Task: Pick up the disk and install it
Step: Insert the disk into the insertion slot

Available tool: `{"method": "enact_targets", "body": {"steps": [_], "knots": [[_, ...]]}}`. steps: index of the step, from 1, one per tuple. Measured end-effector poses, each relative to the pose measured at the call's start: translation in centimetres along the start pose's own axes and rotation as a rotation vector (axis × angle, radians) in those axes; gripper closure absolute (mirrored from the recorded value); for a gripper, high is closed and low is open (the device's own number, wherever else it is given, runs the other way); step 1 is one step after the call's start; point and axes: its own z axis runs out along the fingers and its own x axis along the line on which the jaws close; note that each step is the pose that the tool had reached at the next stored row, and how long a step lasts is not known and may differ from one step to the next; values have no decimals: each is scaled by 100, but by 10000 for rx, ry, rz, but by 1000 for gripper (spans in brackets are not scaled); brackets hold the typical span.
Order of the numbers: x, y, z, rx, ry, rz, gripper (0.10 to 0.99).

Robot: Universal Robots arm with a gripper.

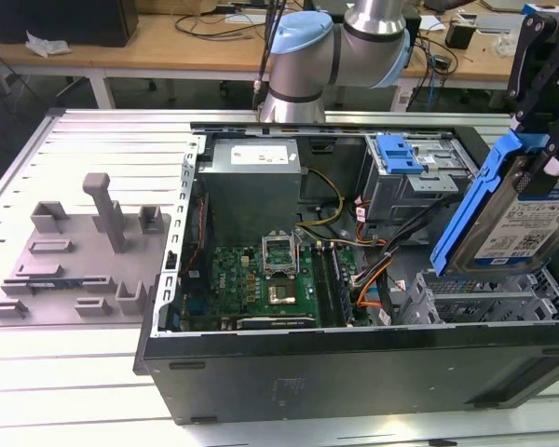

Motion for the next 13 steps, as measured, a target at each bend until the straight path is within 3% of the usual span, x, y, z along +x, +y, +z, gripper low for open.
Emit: {"method": "enact_targets", "body": {"steps": [8, 10, 13], "knots": [[1, 3, 60, 4, 1, 0, 718], [2, 5, 147, 6, 0, 0, 718], [2, 5, 161, 6, 1, -1, 718]]}}
